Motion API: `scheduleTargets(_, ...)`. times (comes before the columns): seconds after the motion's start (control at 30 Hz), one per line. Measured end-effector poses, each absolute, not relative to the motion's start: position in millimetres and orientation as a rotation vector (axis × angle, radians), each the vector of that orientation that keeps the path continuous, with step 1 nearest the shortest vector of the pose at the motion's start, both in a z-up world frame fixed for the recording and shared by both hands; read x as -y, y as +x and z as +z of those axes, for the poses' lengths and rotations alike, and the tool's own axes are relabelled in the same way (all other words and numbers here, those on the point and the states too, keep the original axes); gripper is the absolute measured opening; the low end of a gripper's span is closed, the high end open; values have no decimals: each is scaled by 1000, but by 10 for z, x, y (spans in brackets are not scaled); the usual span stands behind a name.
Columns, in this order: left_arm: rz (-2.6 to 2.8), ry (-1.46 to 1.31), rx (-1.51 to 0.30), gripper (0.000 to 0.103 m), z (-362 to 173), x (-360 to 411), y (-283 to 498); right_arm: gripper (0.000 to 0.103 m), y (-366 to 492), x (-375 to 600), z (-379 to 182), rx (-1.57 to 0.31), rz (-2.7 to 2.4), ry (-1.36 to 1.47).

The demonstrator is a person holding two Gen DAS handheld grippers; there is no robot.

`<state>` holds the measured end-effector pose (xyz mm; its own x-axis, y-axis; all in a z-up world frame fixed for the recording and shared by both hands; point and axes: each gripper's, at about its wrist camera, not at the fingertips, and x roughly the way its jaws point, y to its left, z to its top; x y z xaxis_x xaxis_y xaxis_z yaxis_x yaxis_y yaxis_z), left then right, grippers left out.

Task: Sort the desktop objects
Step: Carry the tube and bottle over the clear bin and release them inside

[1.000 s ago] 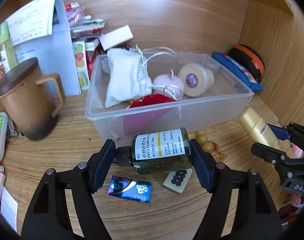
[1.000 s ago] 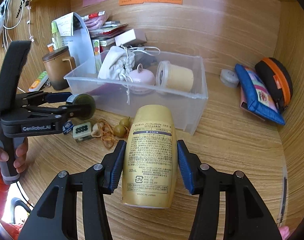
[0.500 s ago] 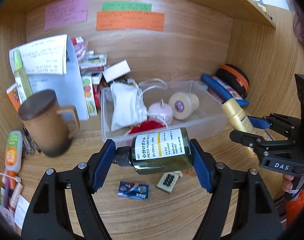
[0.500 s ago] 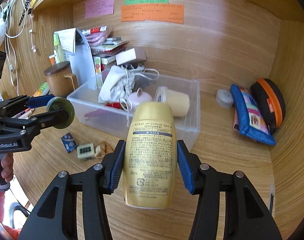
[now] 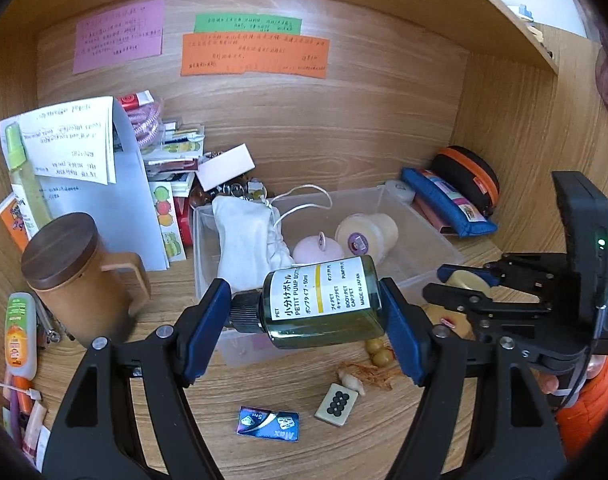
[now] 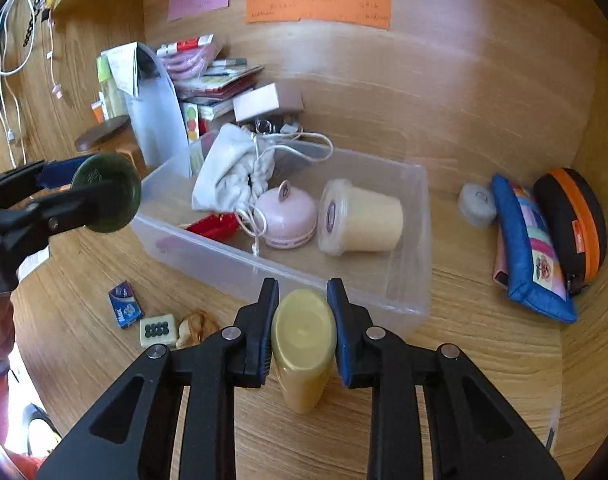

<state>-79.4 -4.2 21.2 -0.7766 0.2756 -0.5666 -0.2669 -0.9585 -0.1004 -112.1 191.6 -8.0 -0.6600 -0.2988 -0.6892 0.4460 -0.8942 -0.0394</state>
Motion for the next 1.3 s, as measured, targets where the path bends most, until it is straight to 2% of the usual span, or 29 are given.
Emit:
scheduleTargets(0.2, 2703, -863, 31, 74, 211, 24, -815, 23, -1093, -2043, -52, -212, -2524, 1014)
scheduleTargets(0.43, 2707, -849, 46, 74, 271, 51, -878, 23, -1054, -2039, 375, -204, -2530, 897)
scheduleTargets(0.77, 2738, -848, 78, 74, 368, 197, -1066, 22, -1259, -1723, 855, -322, -2562, 740)
scheduleTargets(0.93, 2738, -888, 69, 74, 291, 203, -1235, 22, -1488, -1600, 784, -337, -2562, 768)
scheduleTargets(1.3, 2667, -1003, 40, 74, -44, 67, -1519, 22, -1805, -1450, 236, -379, -2487, 953)
